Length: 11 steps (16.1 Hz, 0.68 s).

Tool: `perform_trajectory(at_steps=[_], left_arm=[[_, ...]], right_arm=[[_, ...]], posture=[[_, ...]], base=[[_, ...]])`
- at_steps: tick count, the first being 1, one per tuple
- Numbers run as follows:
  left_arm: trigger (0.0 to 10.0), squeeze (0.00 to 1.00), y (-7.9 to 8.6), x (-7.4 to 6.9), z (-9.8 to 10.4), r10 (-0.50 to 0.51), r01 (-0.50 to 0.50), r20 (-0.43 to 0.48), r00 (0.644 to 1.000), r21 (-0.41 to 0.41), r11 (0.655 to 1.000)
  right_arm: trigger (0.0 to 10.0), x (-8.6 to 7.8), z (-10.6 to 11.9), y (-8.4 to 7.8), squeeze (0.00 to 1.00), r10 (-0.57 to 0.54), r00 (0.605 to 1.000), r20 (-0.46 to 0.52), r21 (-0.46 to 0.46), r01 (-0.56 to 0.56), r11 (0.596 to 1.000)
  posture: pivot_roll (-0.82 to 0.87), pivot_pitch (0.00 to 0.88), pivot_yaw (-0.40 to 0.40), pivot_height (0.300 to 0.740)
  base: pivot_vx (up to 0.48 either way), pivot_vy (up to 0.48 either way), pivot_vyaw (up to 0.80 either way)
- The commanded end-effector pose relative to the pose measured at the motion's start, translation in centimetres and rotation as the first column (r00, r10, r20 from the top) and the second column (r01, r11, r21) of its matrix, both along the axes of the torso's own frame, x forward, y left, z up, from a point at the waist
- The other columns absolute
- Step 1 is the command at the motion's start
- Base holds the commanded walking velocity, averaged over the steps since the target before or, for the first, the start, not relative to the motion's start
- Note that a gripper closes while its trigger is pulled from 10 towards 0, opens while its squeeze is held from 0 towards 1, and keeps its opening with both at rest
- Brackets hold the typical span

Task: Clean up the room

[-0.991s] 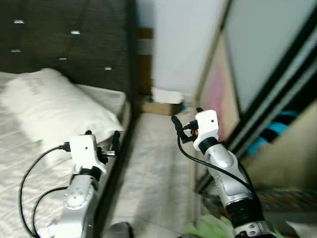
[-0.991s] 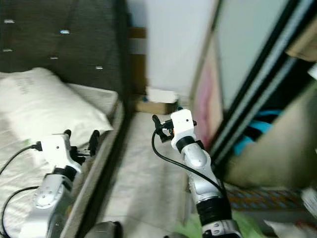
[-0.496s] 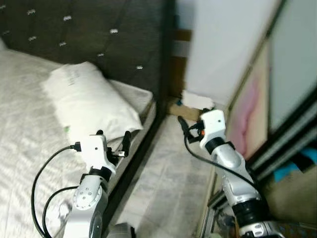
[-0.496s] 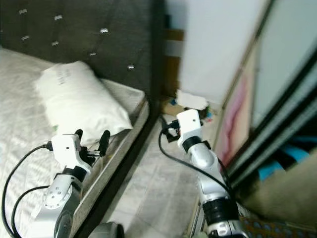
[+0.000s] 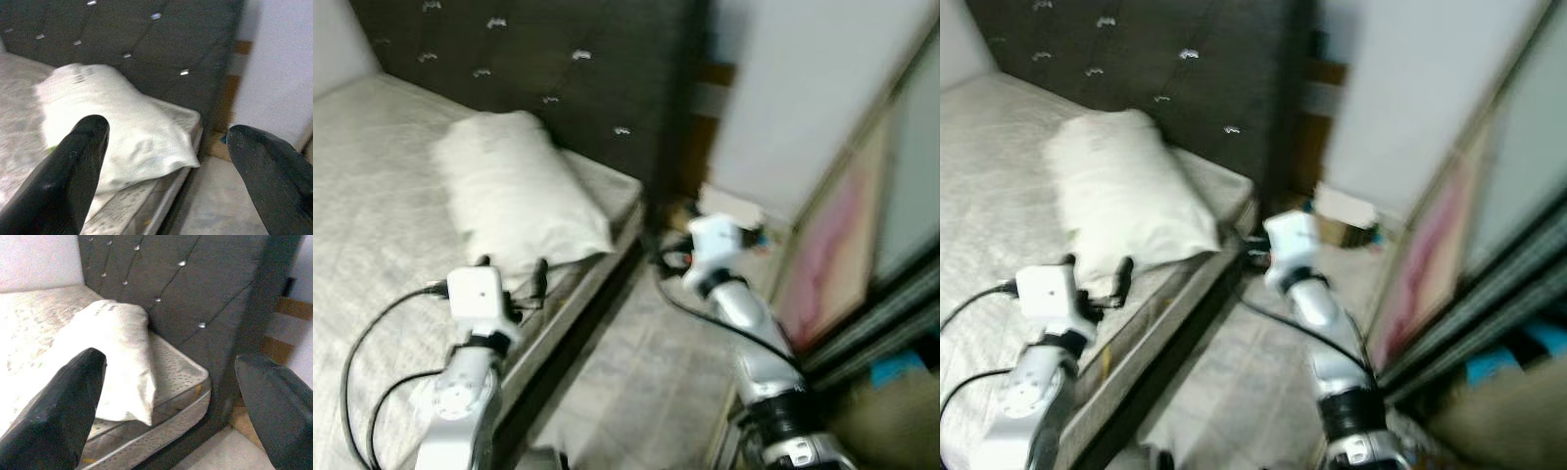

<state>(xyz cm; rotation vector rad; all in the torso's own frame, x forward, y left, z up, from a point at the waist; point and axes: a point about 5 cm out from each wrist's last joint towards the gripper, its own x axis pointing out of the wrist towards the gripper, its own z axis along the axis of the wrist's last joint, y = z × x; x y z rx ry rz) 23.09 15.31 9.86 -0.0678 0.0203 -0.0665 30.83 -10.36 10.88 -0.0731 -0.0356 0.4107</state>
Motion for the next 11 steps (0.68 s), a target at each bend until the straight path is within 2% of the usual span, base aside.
perform_trajectory(at_steps=[1, 4, 6, 9, 11], left_arm=[[10.0, 0.0, -0.65, 0.08, 0.34, -0.024, 0.025, 0.022, 0.999, -0.004, 1.0], [10.0, 0.0, -0.65, 0.11, 0.32, -0.012, 0.012, 0.023, 1.0, -0.022, 1.0], [10.0, 0.0, -0.44, 0.16, 0.27, 0.003, -0.003, 0.02, 1.0, -0.005, 1.0], [10.0, 0.0, -0.62, 0.07, 0.26, -0.019, 0.019, 0.028, 0.999, -0.007, 1.0], [10.0, 0.0, -0.68, 0.06, 0.26, -0.026, 0.027, 0.029, 0.999, -0.009, 1.0]], right_arm=[[10.0, -0.02, 0.12, -1.16, 0.0, -0.028, 1.0, 0.006, -0.007, 0.028, 1.0], [10.0, 0.01, 0.12, -1.22, 0.0, -0.024, 1.0, 0.006, -0.007, 0.024, 1.0], [10.0, 0.03, 0.17, -1.17, 0.0, -0.016, 1.0, 0.008, -0.011, 0.016, 1.0], [10.0, -0.02, 0.17, -1.0, 0.0, -0.005, 1.0, 0.013, -0.013, 0.006, 1.0], [10.0, -0.11, 0.24, -0.89, 0.0, 0.008, 1.0, 0.025, -0.022, -0.007, 1.0]], posture=[[-0.03, 0.028, -0.035, 0.74], [-0.03, 0.024, -0.038, 0.74], [-0.03, 0.02, -0.039, 0.74], [-0.03, 0.018, -0.038, 0.74], [-0.03, 0.016, -0.037, 0.74]], base=[[0.0, 0.0, 0.0], [0.0, 0.0, 0.0], [0.0, 0.0, 0.0], [0.0, 0.0, 0.0], [0.0, 0.0, 0.8]])
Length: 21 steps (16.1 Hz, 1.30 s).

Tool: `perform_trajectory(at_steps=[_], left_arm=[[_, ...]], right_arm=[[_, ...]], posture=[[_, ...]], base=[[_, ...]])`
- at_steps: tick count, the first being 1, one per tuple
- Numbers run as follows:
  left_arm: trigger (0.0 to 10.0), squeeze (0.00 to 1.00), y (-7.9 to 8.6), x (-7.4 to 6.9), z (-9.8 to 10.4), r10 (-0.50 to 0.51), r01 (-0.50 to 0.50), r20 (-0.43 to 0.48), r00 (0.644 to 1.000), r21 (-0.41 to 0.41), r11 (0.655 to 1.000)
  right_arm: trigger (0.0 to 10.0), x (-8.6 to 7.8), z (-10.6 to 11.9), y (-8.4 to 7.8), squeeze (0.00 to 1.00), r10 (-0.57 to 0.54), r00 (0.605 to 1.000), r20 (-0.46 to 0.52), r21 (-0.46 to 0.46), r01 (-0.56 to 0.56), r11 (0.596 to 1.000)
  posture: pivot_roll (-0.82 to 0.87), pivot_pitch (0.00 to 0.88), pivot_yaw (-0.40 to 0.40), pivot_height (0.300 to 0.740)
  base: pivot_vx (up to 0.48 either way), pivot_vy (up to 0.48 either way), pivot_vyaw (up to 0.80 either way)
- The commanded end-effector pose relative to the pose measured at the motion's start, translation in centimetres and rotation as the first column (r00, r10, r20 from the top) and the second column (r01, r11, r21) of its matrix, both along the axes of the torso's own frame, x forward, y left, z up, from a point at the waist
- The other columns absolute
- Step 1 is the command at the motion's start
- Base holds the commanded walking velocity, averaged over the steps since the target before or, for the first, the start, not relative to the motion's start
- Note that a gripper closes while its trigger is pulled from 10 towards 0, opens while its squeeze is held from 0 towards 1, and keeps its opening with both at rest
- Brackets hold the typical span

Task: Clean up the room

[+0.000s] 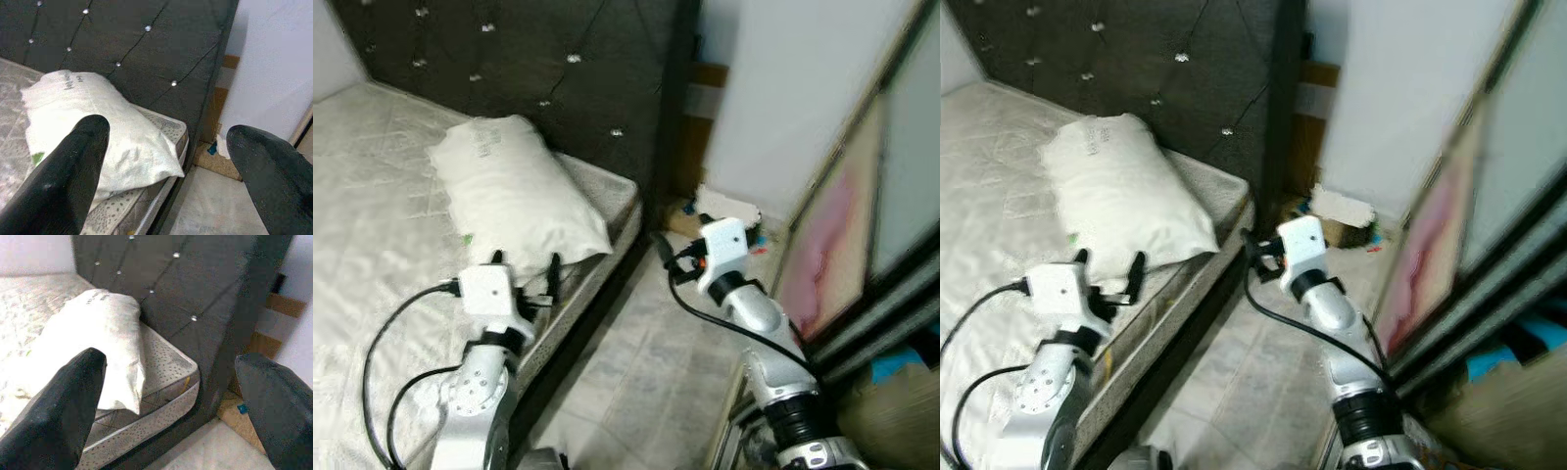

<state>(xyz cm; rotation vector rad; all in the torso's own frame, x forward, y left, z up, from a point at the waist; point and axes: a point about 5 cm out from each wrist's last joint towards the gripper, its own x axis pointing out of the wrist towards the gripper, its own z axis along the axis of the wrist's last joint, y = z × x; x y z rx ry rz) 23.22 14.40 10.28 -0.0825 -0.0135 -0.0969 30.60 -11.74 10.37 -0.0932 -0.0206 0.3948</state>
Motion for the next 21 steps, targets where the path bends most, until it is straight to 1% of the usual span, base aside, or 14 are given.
perform_trajectory(at_steps=[1, 3, 5, 8, 17, 19, 21], left_arm=[[10.0, 0.0, 0.22, -0.06, -0.12, 0.001, -0.001, -0.004, 1.0, 0.006, 1.0], [10.0, 0.0, 0.18, -0.03, -0.08, -0.002, 0.002, -0.002, 1.0, 0.005, 1.0], [10.0, 0.0, -0.02, -0.15, 0.08, -0.032, 0.032, 0.012, 0.999, -0.012, 0.999], [10.0, 0.0, -0.11, -0.24, 0.13, -0.037, 0.038, 0.015, 0.999, -0.022, 0.999], [10.0, 0.0, -0.25, -0.26, 0.21, -0.048, 0.048, 0.022, 0.999, -0.031, 0.998], [10.0, 0.0, -0.15, -0.06, -0.01, -0.021, 0.021, 0.007, 1.0, -0.033, 0.999], [10.0, 0.0, -0.29, 0.06, 0.03, -0.031, 0.032, 0.012, 0.999, -0.035, 0.999]], right_arm=[[10.0, 0.08, 0.74, 0.51, 0.0, 0.024, 0.999, 0.031, 0.008, -0.024, 1.0], [10.0, 0.09, 0.71, 0.47, 0.0, 0.02, 0.999, 0.027, 0.013, -0.021, 1.0], [10.0, 0.15, 0.67, 0.32, 0.0, 0.01, 1.0, 0.019, 0.023, -0.011, 1.0], [10.0, 0.07, 0.55, 0.25, 0.0, 0.009, 1.0, 0.017, 0.021, -0.01, 1.0], [10.0, 0.1, 0.57, 0.19, 0.0, 0.008, 1.0, 0.018, 0.013, -0.009, 1.0], [10.0, 0.1, 0.54, 0.2, 0.0, 0.009, 1.0, 0.017, 0.012, -0.009, 1.0], [10.0, 0.08, 0.5, 0.22, 0.0, 0.01, 1.0, 0.018, 0.008, -0.01, 1.0]], posture=[[-0.03, 0.016, -0.035, 0.74], [-0.03, 0.017, -0.036, 0.74], [-0.03, 0.024, -0.035, 0.74], [-0.03, 0.026, -0.035, 0.74], [-0.03, 0.03, -0.037, 0.74], [-0.03, 0.03, -0.037, 0.74], [-0.03, 0.03, -0.036, 0.74]], base=[[0.0, 0.0, 0.8], [0.0, 0.0, 0.63], [0.12, 0.0, 0.0], [0.271, 0.0, 0.0], [0.371, 0.0, 0.0], [0.0, 0.0, 0.0], [0.0, 0.0, 0.0]])
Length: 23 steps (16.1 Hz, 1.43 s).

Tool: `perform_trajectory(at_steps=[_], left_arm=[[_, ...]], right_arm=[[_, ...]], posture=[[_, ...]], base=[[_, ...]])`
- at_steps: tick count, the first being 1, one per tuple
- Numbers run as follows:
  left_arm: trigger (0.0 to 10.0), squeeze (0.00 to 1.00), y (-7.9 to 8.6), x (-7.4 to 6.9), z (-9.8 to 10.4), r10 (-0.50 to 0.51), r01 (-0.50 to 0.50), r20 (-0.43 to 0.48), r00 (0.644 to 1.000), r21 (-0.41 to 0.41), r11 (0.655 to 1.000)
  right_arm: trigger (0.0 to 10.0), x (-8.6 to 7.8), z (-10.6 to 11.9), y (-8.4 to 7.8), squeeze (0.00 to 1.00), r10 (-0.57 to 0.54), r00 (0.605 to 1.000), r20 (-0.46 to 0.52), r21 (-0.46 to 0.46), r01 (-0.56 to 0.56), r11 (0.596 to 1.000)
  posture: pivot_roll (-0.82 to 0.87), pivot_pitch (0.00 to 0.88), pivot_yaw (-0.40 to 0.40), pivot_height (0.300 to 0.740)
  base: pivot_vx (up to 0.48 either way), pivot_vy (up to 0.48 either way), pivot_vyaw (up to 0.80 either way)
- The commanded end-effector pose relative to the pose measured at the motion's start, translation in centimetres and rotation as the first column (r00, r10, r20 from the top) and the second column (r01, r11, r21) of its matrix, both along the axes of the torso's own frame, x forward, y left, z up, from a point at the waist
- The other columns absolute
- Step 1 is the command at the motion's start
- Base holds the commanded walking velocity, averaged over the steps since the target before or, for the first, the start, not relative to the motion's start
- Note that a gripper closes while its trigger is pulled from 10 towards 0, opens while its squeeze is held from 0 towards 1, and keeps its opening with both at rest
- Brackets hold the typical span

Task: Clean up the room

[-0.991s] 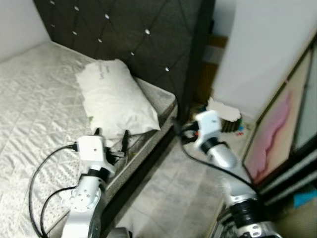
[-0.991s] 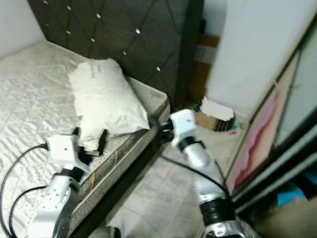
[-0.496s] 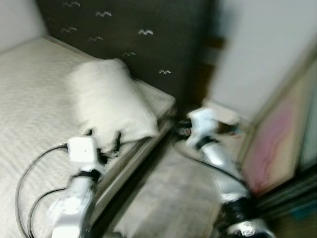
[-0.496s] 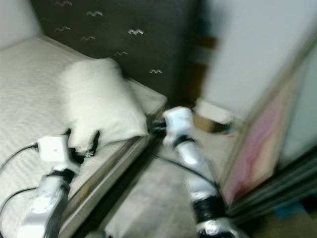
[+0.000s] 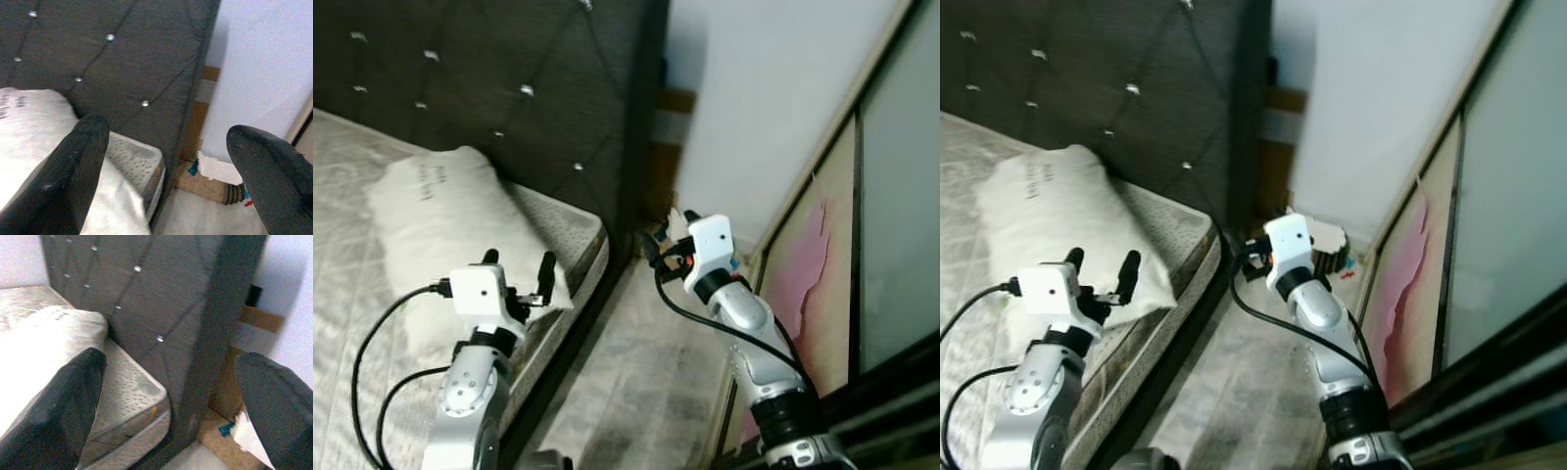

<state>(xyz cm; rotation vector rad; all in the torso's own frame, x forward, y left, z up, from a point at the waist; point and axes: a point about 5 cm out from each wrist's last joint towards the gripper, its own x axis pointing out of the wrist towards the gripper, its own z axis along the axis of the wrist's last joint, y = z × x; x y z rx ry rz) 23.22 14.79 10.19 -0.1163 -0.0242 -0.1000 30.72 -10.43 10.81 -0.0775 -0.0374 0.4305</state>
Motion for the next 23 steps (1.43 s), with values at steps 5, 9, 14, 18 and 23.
perform_trajectory(at_steps=[5, 9, 14, 18, 23], left_arm=[[10.0, 0.0, -0.95, 0.05, 0.15, -0.047, 0.047, 0.005, 0.999, 0.02, 0.999], [10.0, 0.0, -0.55, 0.13, -0.02, -0.003, 0.003, -0.012, 1.0, 0.023, 1.0], [10.0, 0.0, -0.61, 0.15, -0.18, -0.005, 0.005, -0.018, 1.0, 0.03, 1.0], [10.0, 0.0, -0.64, 0.2, 0.04, -0.013, 0.013, 0.005, 1.0, 0.058, 0.998], [10.0, 0.0, -0.59, 0.17, 0.03, 0.002, -0.002, 0.0, 1.0, 0.038, 0.999]], right_arm=[[10.0, -0.02, -0.01, -1.08, 0.0, -0.031, 1.0, 0.004, -0.012, 0.031, 0.999], [10.0, -0.01, -0.03, -1.07, 0.0, -0.026, 1.0, 0.004, -0.014, 0.026, 1.0], [10.0, -0.04, -0.2, -1.04, 0.0, -0.02, 1.0, 0.0, -0.014, 0.02, 1.0], [10.0, -0.05, -0.19, -1.0, 0.0, -0.012, 1.0, 0.006, -0.023, 0.012, 1.0], [10.0, -0.06, -0.23, -1.05, 0.0, -0.02, 1.0, 0.0, -0.012, 0.02, 1.0]], posture=[[-0.03, 0.028, -0.036, 0.74], [-0.03, 0.027, -0.036, 0.74], [-0.03, 0.015, -0.037, 0.74], [-0.03, 0.013, -0.035, 0.74], [-0.03, 0.02, -0.034, 0.74]], base=[[0.0, 0.0, 0.8], [0.0, 0.0, 0.8], [0.0, 0.0, 0.8], [0.0, 0.0, 0.67], [0.0, 0.0, 0.8]])
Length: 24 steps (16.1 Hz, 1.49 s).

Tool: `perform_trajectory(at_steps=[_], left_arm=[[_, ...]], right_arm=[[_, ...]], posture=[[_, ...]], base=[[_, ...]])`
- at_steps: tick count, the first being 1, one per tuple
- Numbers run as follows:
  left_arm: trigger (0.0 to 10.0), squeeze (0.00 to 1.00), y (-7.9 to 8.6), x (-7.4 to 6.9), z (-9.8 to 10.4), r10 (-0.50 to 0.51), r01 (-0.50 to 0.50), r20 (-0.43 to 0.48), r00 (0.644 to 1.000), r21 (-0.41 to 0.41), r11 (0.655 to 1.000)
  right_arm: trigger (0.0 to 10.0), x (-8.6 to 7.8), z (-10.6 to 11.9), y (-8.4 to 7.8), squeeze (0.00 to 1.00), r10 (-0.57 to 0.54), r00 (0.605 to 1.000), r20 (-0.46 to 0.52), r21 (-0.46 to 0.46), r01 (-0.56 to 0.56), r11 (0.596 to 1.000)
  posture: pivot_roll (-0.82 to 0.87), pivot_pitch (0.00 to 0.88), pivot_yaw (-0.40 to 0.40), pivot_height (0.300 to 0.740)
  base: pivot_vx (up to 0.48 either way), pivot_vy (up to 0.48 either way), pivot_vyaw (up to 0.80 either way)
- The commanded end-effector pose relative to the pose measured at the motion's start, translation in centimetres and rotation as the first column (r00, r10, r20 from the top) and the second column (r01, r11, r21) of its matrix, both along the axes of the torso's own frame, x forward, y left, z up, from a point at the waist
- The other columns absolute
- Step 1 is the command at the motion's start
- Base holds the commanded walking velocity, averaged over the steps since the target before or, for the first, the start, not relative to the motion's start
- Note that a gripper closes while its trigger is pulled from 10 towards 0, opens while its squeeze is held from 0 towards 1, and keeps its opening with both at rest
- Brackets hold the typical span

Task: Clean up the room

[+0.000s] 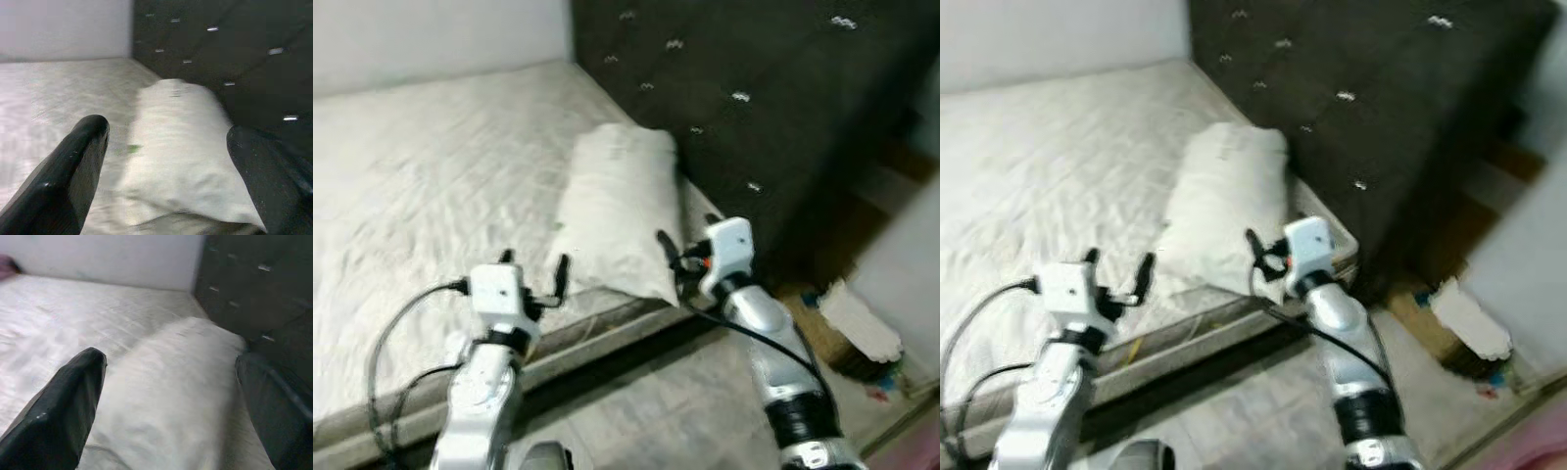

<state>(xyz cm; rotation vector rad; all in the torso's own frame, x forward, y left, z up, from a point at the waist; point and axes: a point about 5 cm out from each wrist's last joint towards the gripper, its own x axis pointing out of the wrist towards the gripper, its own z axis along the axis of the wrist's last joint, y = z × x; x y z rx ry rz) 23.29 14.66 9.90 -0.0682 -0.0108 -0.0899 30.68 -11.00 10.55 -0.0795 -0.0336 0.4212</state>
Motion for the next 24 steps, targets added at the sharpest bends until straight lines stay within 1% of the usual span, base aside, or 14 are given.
perform_trajectory(at_steps=[1, 4, 6, 10, 14, 17, 18, 20, 22, 24], left_arm=[[10.0, 0.0, -0.4, 0.1, 0.3, -0.008, 0.008, 0.012, 1.0, -0.009, 1.0], [10.0, 0.0, -0.5, 0.1, 0.5, -0.013, 0.014, 0.025, 1.0, -0.013, 1.0], [10.0, 0.0, -0.6, 0.1, 0.6, -0.025, 0.026, 0.03, 0.999, -0.015, 1.0], [10.0, 0.0, -0.6, 0.1, 0.7, -0.037, 0.038, 0.035, 0.999, -0.022, 0.999], [10.0, 0.0, -0.7, 0.0, 0.7, -0.049, 0.05, 0.038, 0.998, -0.026, 0.998], [10.0, 0.0, -0.7, 0.0, 0.6, -0.051, 0.052, 0.035, 0.998, -0.022, 0.998], [10.0, 0.0, -0.7, 0.0, 0.6, -0.044, 0.045, 0.03, 0.999, -0.021, 0.999], [10.0, 0.0, -0.2, 0.3, 0.1, 0.025, -0.025, -0.004, 1.0, -0.017, 1.0], [10.0, 0.0, 0.0, 0.3, -0.2, 0.047, -0.047, -0.018, 0.999, -0.003, 0.999], [10.0, 0.0, 0.1, 0.3, -0.5, 0.057, -0.057, -0.038, 0.998, 0.007, 0.998]], right_arm=[[10.0, 0.0, 0.0, -0.5, 0.0, -0.011, 1.0, 0.002, -0.009, 0.011, 1.0], [10.0, 0.0, 0.1, -0.5, 0.0, -0.008, 1.0, 0.005, -0.005, 0.008, 1.0], [10.0, 0.1, 0.1, -0.6, 0.0, -0.017, 1.0, -0.001, 0.012, 0.017, 1.0], [10.0, 0.1, 0.2, -0.4, 0.0, -0.007, 1.0, 0.008, -0.003, 0.007, 1.0], [10.0, 0.0, 0.2, -0.3, 0.0, 0.003, 1.0, 0.01, -0.006, -0.003, 1.0], [10.0, 0.0, 0.2, -0.3, 0.0, -0.003, 1.0, 0.003, 0.008, 0.003, 1.0], [10.0, 0.1, 0.1, -0.4, 0.0, -0.004, 1.0, 0.0, 0.012, 0.004, 1.0], [10.0, 0.1, 0.1, -0.4, 0.0, -0.005, 1.0, -0.005, 0.026, 0.006, 1.0], [10.0, 0.0, -0.1, -0.4, 0.0, -0.004, 1.0, -0.005, 0.018, 0.004, 1.0], [10.0, 0.1, -0.3, -0.2, 0.0, 0.0, 1.0, -0.007, 0.016, 0.0, 1.0]], posture=[[-0.03, 0.023, -0.035, 0.74], [-0.03, 0.025, -0.035, 0.74], [-0.03, 0.026, -0.036, 0.74], [-0.04, 0.028, -0.037, 0.74], [-0.03, 0.028, -0.038, 0.74], [-0.03, 0.023, -0.036, 0.74], [-0.03, 0.023, -0.036, 0.74], [-0.03, 0.016, -0.039, 0.74], [-0.02, 0.001, -0.034, 0.74], [-0.02, 0.0, -0.029, 0.74]], base=[[0.0, 0.0, 0.8], [0.0, 0.0, 0.7], [0.0, 0.0, 0.0], [0.338, 0.0, 0.0], [0.48, 0.0, 0.0], [0.48, 0.0, 0.3], [0.412, 0.0, 0.0], [0.127, 0.0, 0.0], [0.0, 0.0, 0.0], [0.0, 0.0, 0.7]])
